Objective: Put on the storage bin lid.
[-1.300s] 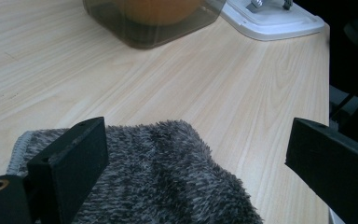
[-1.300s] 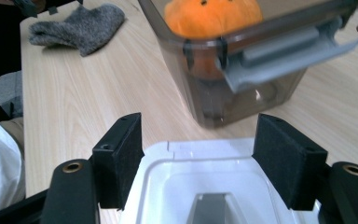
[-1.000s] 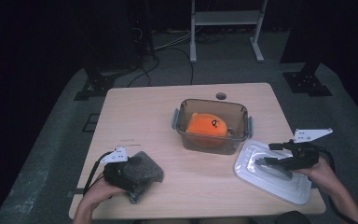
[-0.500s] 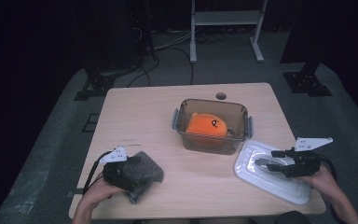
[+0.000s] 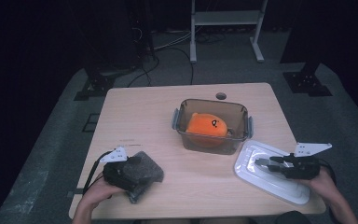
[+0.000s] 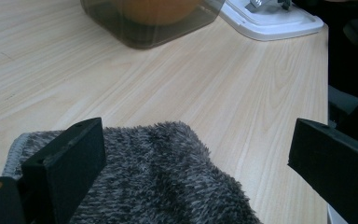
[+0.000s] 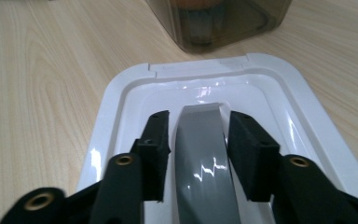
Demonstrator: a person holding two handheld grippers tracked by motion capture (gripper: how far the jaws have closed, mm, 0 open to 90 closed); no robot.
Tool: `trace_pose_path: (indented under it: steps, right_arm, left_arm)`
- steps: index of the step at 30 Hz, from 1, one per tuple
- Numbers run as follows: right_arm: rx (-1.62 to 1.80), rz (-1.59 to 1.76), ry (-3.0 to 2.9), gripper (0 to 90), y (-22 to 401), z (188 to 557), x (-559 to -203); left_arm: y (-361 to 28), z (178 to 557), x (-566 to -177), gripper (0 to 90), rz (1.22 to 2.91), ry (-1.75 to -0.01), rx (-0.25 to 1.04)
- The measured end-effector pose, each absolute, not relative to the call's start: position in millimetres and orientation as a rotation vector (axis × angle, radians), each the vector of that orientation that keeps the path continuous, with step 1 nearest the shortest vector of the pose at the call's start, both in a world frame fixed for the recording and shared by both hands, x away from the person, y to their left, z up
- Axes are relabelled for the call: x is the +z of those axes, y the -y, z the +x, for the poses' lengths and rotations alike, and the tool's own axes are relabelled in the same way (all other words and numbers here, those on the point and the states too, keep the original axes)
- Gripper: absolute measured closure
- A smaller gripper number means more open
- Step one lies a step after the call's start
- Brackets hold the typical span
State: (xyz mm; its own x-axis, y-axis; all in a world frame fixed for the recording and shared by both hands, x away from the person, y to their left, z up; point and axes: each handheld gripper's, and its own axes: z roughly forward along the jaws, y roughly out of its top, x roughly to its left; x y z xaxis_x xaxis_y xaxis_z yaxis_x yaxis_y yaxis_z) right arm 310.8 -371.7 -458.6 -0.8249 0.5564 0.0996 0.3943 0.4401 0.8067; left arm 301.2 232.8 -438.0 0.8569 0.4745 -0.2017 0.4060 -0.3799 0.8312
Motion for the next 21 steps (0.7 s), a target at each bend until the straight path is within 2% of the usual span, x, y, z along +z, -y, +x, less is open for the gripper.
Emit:
trace_pose_path:
  steps: [3, 21]
  right_arm:
    - [1.340, 0.831, -2.506, 64.6, 372.3, 310.5, -459.3]
    - [1.397, 0.813, -2.513, 66.2, 376.0, 313.5, -449.6]
  left_arm:
    - [-232.2, 301.0, -438.0, 2.9, 2.017, -0.643, 0.083]
    - [-233.1, 301.3, -438.1, 2.9, 2.016, -0.645, 0.083]
